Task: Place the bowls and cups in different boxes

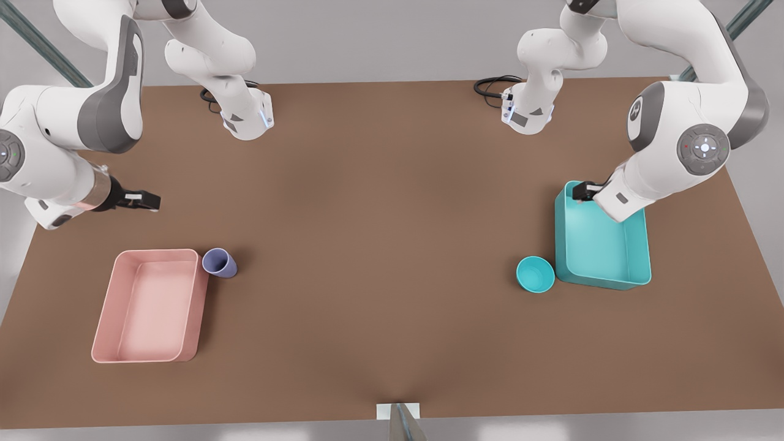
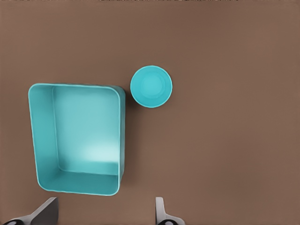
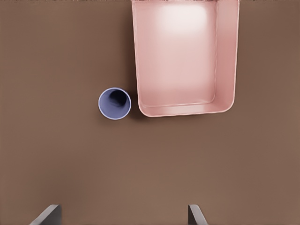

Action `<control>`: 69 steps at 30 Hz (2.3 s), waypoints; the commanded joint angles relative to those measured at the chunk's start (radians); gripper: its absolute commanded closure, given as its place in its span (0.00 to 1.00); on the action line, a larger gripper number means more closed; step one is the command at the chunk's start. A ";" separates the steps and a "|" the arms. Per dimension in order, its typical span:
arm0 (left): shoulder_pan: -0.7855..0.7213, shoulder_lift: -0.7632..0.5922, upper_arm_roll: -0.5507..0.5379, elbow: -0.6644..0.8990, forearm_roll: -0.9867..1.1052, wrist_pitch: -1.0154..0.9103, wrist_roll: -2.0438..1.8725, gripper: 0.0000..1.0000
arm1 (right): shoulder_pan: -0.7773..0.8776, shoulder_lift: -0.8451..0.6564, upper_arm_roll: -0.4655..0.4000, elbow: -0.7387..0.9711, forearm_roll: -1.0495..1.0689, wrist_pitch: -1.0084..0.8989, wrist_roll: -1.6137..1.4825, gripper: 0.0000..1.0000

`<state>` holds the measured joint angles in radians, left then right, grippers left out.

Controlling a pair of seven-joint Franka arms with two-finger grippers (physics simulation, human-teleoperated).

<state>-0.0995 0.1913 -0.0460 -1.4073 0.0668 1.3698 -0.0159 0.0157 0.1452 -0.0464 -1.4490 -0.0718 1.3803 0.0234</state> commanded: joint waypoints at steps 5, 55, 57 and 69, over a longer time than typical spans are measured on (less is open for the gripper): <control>-0.067 0.140 -0.002 0.007 0.013 0.211 0.027 0.00 | 0.170 0.152 0.005 0.030 0.033 0.071 0.085 0.00; 0.072 0.209 0.239 -0.660 0.097 0.894 -0.150 0.79 | 0.056 0.303 0.002 -0.008 0.181 0.471 -0.059 0.79; 0.084 0.229 0.239 -0.677 0.070 0.922 -0.148 0.79 | 0.044 0.315 -0.058 0.045 0.106 0.473 -0.206 0.79; -0.022 -0.009 -0.008 -0.081 0.035 -0.061 -0.118 0.00 | -0.025 0.609 -0.153 0.048 0.126 0.661 -0.244 0.79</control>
<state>-0.1211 0.1867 -0.0189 -1.5511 0.0919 1.7524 -0.1594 -0.0092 0.7462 -0.1984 -1.4012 0.0455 1.9718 -0.0822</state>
